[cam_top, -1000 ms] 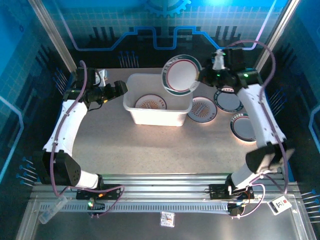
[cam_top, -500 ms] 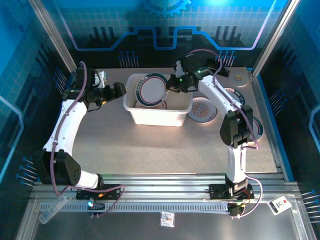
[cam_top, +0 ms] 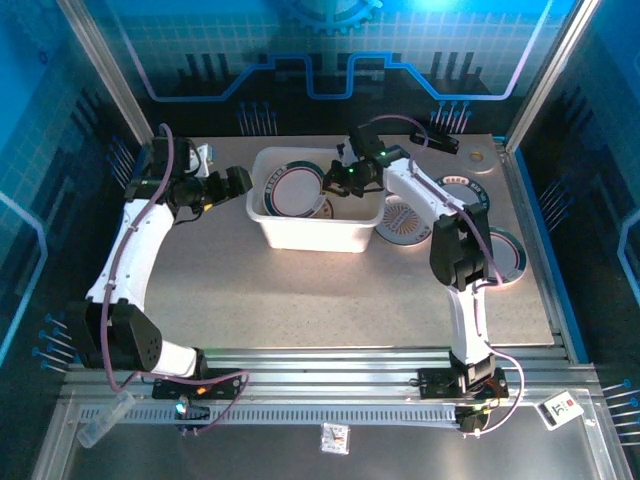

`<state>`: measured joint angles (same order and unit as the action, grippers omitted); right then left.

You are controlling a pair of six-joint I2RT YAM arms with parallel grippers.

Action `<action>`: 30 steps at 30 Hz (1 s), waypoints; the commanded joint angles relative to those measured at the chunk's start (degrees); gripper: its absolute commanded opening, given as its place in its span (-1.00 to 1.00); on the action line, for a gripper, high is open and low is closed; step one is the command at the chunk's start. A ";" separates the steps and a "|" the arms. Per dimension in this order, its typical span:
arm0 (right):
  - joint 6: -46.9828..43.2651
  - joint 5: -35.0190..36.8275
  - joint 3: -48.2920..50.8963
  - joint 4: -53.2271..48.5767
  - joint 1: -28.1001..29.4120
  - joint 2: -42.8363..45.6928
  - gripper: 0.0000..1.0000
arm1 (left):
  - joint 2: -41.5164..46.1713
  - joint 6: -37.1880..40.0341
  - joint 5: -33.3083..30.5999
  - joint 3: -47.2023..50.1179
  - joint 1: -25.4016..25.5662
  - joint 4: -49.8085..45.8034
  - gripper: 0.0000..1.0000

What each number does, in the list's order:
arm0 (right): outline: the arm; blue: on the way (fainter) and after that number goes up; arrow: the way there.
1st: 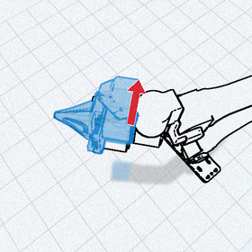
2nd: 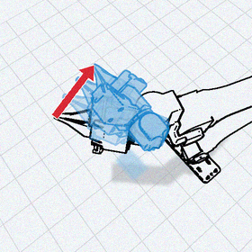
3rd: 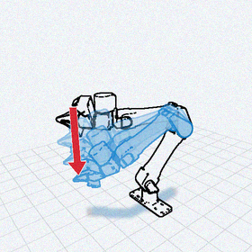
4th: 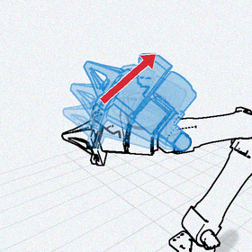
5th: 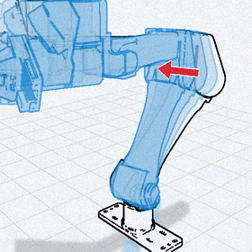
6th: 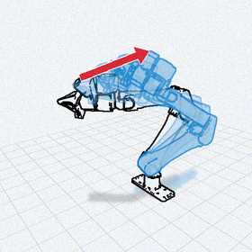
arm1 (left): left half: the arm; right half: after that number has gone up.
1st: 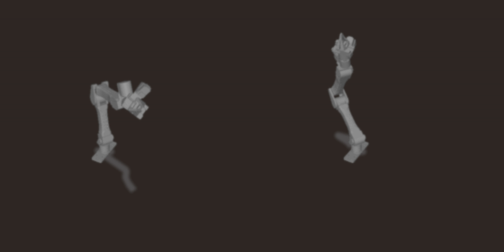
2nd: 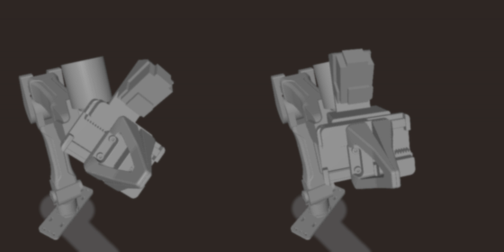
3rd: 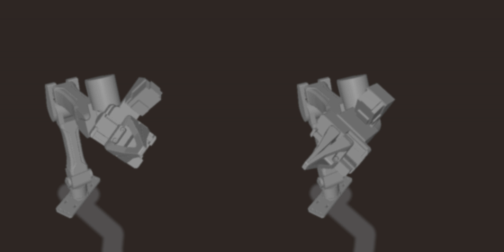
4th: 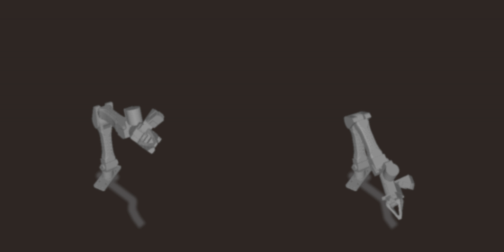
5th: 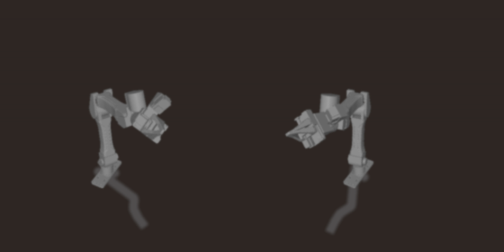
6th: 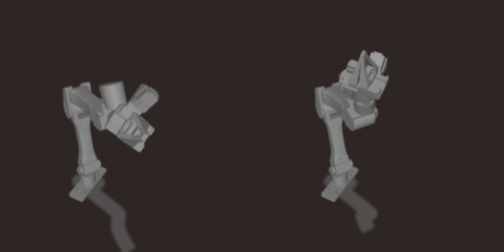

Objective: Place the plates into the plastic bin on the countertop

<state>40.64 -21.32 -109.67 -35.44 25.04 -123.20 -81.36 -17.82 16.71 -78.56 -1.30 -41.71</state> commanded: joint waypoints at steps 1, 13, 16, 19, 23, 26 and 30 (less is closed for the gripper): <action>2.01 -1.44 1.08 4.09 0.62 -1.23 -1.00 | 1.20 0.37 0.43 1.41 -0.67 -0.56 0.98; 2.28 0.37 5.65 5.91 0.69 -3.12 -1.00 | 0.81 0.02 1.05 2.68 -0.69 -0.06 0.98; 1.76 1.66 6.78 5.95 0.71 -2.76 -0.94 | 0.70 -0.16 1.22 2.90 -0.70 0.05 0.98; 1.50 2.66 7.23 5.56 0.67 -2.37 -0.74 | 0.80 -0.33 1.28 3.04 -0.59 0.09 0.98; 1.54 4.42 8.15 6.11 0.78 -0.71 -0.38 | 0.88 -0.46 1.40 2.99 -0.69 0.14 0.98; 1.54 4.96 8.13 6.05 0.77 0.53 -0.23 | 0.85 -0.57 1.57 2.89 -0.65 0.01 0.98; 1.39 5.63 7.56 5.60 0.72 2.05 0.03 | 1.13 -0.86 2.07 2.99 -0.68 -0.14 0.98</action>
<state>42.15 -16.51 -101.82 -30.35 25.12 -125.34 -81.38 -18.00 16.93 -75.94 -1.30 -41.74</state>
